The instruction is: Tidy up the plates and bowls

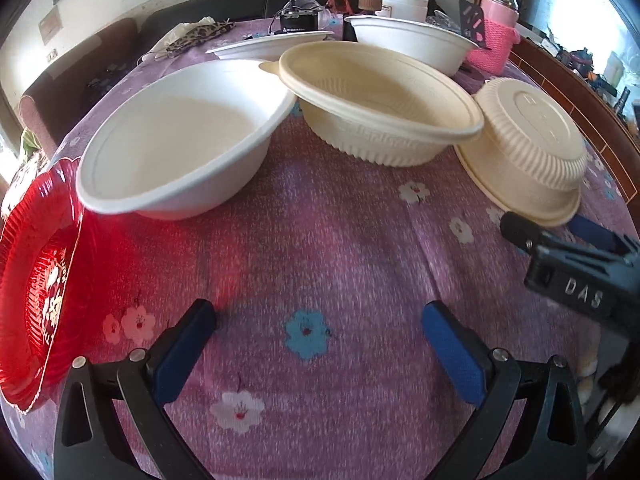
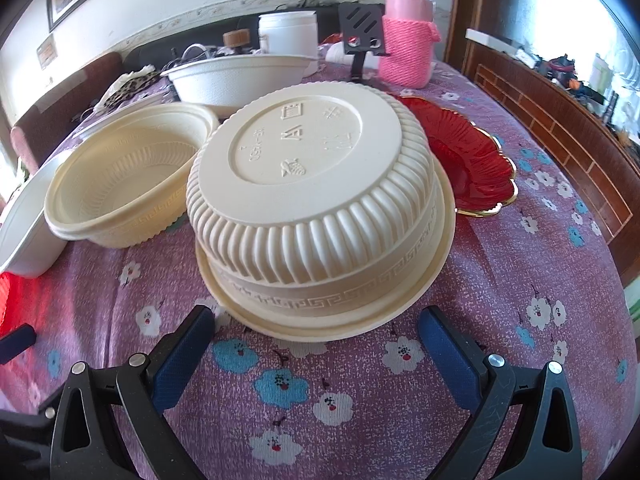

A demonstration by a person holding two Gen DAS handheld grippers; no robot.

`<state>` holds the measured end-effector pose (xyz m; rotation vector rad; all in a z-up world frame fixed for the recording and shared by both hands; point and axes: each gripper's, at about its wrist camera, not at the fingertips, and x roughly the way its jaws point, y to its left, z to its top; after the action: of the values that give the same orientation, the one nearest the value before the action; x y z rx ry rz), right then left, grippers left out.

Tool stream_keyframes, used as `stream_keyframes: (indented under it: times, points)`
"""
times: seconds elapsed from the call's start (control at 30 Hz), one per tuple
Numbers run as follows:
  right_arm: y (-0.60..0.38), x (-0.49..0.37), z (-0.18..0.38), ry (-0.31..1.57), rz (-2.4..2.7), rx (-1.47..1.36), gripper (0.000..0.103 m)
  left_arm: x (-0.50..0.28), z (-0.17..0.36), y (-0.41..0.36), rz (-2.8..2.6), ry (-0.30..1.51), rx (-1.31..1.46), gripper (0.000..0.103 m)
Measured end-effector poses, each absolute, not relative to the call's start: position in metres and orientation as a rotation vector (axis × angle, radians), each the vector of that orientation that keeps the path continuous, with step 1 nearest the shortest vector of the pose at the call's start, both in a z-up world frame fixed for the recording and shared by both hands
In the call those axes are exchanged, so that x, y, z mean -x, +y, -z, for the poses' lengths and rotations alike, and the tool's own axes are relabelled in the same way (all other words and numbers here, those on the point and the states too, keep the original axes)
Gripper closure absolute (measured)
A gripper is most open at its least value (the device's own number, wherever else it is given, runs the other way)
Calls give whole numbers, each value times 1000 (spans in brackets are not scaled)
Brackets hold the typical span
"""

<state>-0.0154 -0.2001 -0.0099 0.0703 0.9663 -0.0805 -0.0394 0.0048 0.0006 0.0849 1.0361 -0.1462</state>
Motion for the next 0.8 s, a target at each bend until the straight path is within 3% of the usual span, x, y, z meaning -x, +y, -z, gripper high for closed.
stream_keyframes:
  times: [0.23, 0.63, 0.8]
  points:
    - [-196, 29, 8, 1050, 48, -48, 1, 82, -12, 20, 262, 1041, -6, 0]
    - [-194, 77, 6, 1065, -54, -5, 1, 118, -74, 97, 187, 785, 94, 0]
    - [-200, 94, -10, 1042, -109, -115, 1, 133, -98, 140, 107, 645, 117, 0]
